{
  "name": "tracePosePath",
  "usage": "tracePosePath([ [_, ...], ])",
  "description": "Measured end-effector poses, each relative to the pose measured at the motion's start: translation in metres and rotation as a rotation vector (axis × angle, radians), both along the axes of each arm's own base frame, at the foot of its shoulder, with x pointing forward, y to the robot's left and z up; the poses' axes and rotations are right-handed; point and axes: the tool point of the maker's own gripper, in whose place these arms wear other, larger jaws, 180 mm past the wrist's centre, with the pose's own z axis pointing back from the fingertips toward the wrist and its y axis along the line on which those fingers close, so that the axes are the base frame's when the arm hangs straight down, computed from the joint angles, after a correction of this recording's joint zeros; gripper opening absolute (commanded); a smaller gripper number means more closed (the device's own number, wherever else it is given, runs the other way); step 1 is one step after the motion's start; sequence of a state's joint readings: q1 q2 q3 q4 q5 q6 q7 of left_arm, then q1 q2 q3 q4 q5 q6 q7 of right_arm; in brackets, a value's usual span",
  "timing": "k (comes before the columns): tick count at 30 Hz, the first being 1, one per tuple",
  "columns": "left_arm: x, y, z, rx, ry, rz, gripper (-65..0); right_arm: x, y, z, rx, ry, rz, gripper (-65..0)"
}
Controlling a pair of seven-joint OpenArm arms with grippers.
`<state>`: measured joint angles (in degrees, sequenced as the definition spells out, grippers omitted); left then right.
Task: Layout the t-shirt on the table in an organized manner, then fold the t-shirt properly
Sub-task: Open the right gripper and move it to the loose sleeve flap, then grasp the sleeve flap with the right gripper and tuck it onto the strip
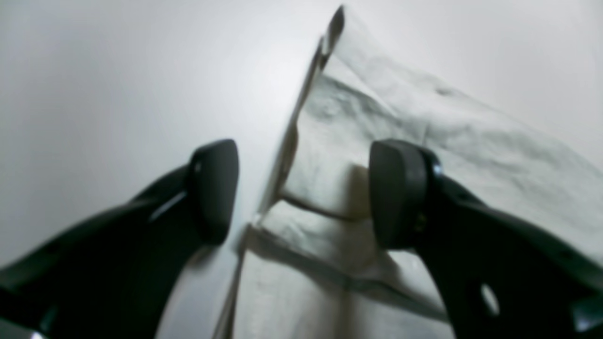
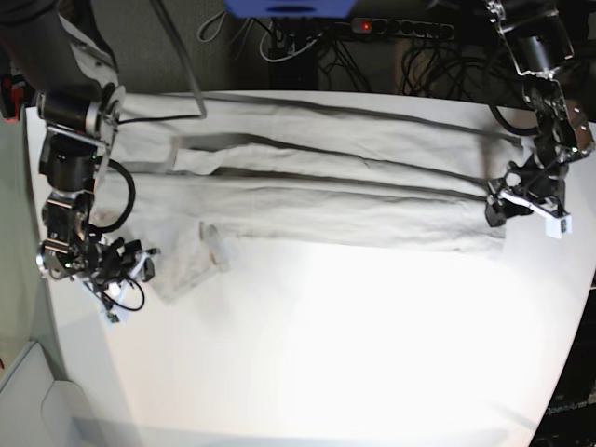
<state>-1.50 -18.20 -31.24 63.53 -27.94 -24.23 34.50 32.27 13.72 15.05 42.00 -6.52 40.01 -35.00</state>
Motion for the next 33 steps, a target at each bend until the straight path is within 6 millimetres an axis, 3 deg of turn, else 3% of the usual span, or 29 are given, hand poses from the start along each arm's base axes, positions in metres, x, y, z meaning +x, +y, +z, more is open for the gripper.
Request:
tracePosePath([
  [3,0.0,0.0,0.0,0.0,0.0,0.0,-21.9,-0.002,-0.003,-0.001,-0.006,0.006,-0.003,-64.9],
  [10,0.0,0.0,0.0,0.0,0.0,0.0,-21.9,-0.005,-0.004,0.0,-0.009,0.031,-0.007,-65.0],
  [15,0.0,0.0,0.0,0.0,0.0,0.0,-21.9,-0.027,-0.018,0.006,-0.139,0.071,0.008,-65.0],
  [18,0.0,0.0,0.0,0.0,0.001,-0.001,-21.9,-0.037,-0.022,0.022,-0.212,0.039,0.012,-65.0],
  [22,0.0,0.0,0.0,-0.002,0.001,-0.001,-21.9,-0.04,-0.013,0.057,-0.272,-0.057,0.023,-65.0],
  [29,0.001,0.0,0.0,0.002,0.0,-0.001,-21.9,-0.094,-0.011,0.088,-0.42,-0.083,0.014,-65.0],
  [33,0.002,0.0,0.001,0.001,-0.002,-0.001,-21.9,-0.119,-0.001,0.099,-0.439,-0.119,0.033,-65.0],
])
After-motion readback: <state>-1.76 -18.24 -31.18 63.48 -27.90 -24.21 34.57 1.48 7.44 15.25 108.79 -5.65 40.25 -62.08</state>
